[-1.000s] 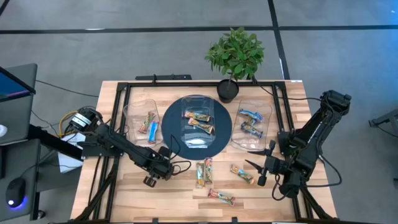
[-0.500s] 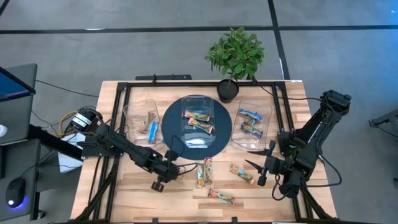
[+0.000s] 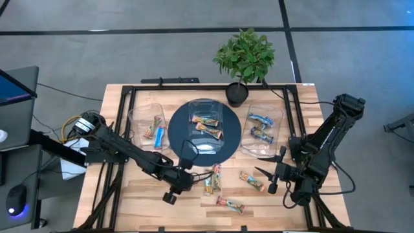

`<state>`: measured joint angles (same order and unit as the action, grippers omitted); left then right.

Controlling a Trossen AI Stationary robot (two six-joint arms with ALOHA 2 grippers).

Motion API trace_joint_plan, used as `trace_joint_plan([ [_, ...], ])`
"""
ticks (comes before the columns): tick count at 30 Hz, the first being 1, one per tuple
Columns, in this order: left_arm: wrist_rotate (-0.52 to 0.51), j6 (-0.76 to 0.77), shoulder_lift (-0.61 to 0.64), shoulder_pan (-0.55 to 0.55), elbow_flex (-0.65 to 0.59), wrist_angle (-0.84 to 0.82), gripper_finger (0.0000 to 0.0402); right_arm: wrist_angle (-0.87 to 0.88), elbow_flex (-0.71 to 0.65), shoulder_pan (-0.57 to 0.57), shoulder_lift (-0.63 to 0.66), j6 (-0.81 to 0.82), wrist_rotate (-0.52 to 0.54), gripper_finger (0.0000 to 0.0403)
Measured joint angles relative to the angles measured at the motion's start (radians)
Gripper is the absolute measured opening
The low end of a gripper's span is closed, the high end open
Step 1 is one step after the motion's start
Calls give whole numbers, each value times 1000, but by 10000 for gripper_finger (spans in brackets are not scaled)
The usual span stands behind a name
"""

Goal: Pick and place Granola Bars by type
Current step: Put the yellow granola bar into the middle transparent bin

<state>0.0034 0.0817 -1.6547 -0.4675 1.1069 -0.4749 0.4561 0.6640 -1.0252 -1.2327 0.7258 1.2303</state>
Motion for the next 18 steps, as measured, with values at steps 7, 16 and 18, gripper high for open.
trace_joint_plan([
  [7, -54, 88, -19, -5, -2, -121, 139, 0, 0, 0, 0, 7, -2, 159],
  [16, -59, 124, -118, -11, -1, -128, 222, -5, 0, 13, 0, 8, -3, 159],
  [18, -52, 140, -131, -7, -2, -136, 233, -2, 0, 15, 0, 8, -5, 159],
])
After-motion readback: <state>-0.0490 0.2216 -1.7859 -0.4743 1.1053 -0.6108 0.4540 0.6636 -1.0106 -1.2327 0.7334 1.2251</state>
